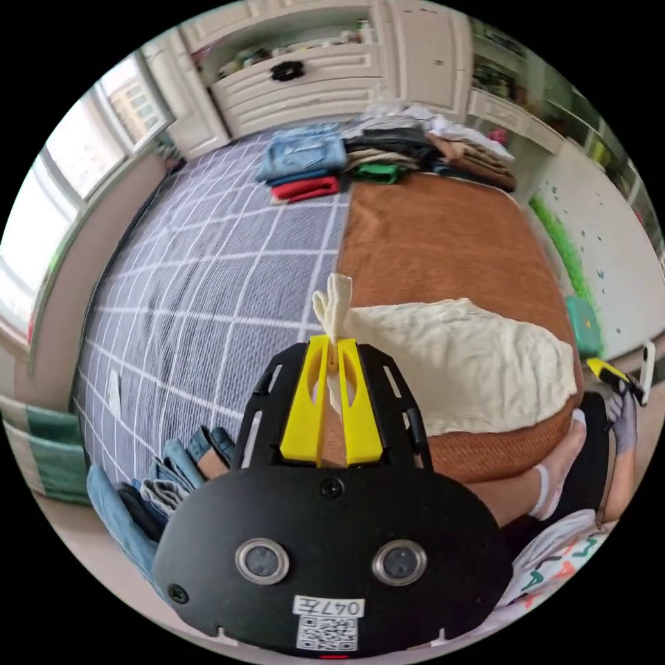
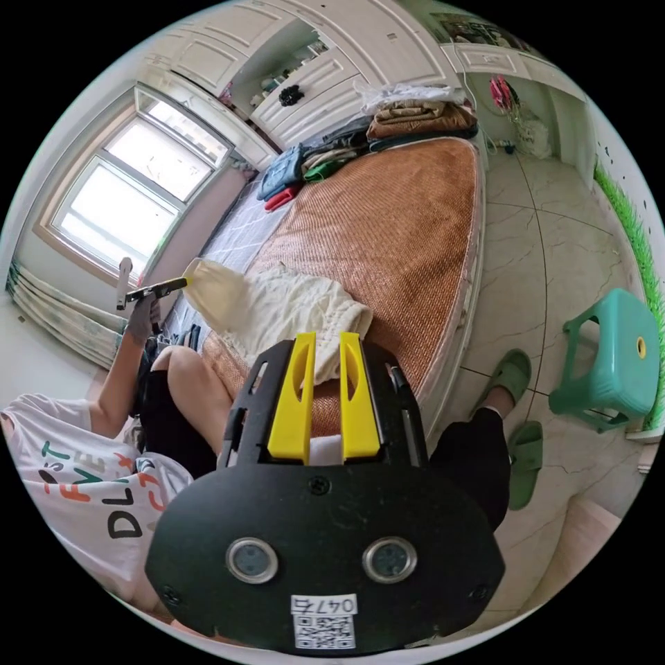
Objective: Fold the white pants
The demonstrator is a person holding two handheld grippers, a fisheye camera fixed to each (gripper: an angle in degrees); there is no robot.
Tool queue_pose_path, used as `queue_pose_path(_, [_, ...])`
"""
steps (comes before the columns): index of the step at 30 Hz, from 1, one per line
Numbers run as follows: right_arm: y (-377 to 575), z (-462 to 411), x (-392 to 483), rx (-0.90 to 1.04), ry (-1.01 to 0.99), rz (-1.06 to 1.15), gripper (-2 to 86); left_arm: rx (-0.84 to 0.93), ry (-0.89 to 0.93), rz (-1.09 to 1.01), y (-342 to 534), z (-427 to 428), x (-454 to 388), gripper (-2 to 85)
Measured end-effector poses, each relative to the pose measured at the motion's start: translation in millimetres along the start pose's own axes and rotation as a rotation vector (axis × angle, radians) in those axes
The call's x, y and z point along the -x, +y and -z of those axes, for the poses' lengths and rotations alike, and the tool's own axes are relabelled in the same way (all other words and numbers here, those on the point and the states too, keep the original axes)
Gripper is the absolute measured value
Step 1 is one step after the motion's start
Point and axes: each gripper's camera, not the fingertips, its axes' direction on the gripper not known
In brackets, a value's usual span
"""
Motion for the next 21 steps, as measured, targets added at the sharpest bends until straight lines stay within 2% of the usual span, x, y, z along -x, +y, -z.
queue_pose_path(3, [2.3,1.7,8.5,-0.038,-0.017,0.005,1.6,-0.077,0.144,-0.099,-7.3,32.7,-87.2,-0.3])
queue_pose_path(7, [5.5,1.5,21.1,-0.053,-0.017,0.018,1.6,-0.101,0.245,-0.14,-0.6,16.3,-196.2,0.4])
queue_pose_path(10, [9.9,0.6,31.1,-0.055,-0.028,0.018,1.8,0.01,0.224,-0.142,10.5,-40.2,-264.4,3.2])
queue_pose_path(11, [11.9,-0.2,35.9,-0.05,-0.038,0.02,2.0,0.103,0.232,-0.113,14.1,-61.1,-277.8,6.2])
queue_pose_path(12, [13.9,-1.4,41.6,-0.041,-0.038,0.026,2.2,0.138,0.224,-0.085,19.0,-67.8,-282.9,10.5])
queue_pose_path(15, [18.6,-5.4,57.1,-0.021,-0.016,0.044,2.7,0.087,0.289,-0.092,31.5,-51.6,-273.1,14.1])
queue_pose_path(21, [3.2,-27.9,112.3,-0.024,-0.071,0.099,6.2,0.035,0.546,-0.062,52.1,-16.2,-183.8,14.0])
